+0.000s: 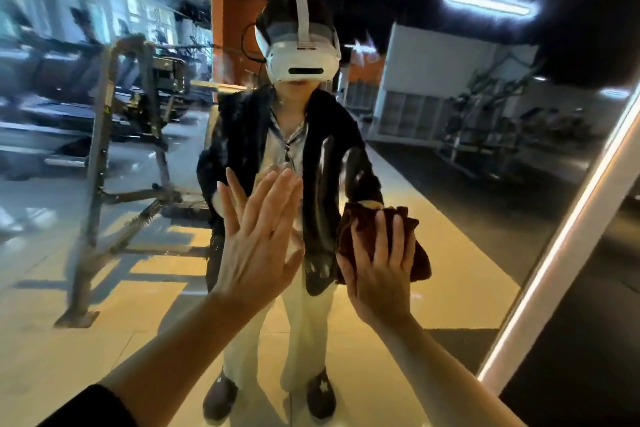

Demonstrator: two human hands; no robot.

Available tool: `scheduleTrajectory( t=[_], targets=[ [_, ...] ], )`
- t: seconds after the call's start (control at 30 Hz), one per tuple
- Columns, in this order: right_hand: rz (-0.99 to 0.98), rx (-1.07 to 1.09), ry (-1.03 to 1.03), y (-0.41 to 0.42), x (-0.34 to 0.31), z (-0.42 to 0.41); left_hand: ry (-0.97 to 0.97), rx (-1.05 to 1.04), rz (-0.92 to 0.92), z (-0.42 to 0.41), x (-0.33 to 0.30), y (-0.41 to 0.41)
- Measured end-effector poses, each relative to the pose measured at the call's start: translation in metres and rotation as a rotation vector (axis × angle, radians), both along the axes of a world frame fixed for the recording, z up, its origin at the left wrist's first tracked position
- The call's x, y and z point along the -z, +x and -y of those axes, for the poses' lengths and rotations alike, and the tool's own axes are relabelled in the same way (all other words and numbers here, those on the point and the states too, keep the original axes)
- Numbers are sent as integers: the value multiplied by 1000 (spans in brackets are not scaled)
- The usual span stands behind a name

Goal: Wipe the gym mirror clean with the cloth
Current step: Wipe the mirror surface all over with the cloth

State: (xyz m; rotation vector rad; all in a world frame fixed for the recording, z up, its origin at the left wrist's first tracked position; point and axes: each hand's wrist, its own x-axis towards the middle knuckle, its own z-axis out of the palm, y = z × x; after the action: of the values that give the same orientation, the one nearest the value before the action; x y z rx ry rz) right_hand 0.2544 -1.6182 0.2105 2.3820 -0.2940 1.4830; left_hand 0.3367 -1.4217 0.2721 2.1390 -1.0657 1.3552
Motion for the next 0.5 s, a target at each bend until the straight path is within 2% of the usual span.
scheduleTrajectory(
  t=[0.07, 0.17, 0.23, 0.3, 0.43, 0.5],
  targets=[
    [103, -1, 39, 9, -32, -2, -36, -7, 6, -4, -4, 4],
    [362, 78, 173, 33, -119, -16, -105, -23, -20, -9, -13, 10],
    [421, 87, 225, 46, -147, -30, -146, -39, -40, -11, -17, 12],
    [356, 43, 143, 51, -129, -43, -145, -51, -64, -13, -14, 13],
    [51, -54, -117, 38, -21, -46, -64, -86, -71, -17, -6, 16],
    [9, -60, -171, 31, -1, -41, -35, -101, -53, -23, -5, 18]
  ],
)
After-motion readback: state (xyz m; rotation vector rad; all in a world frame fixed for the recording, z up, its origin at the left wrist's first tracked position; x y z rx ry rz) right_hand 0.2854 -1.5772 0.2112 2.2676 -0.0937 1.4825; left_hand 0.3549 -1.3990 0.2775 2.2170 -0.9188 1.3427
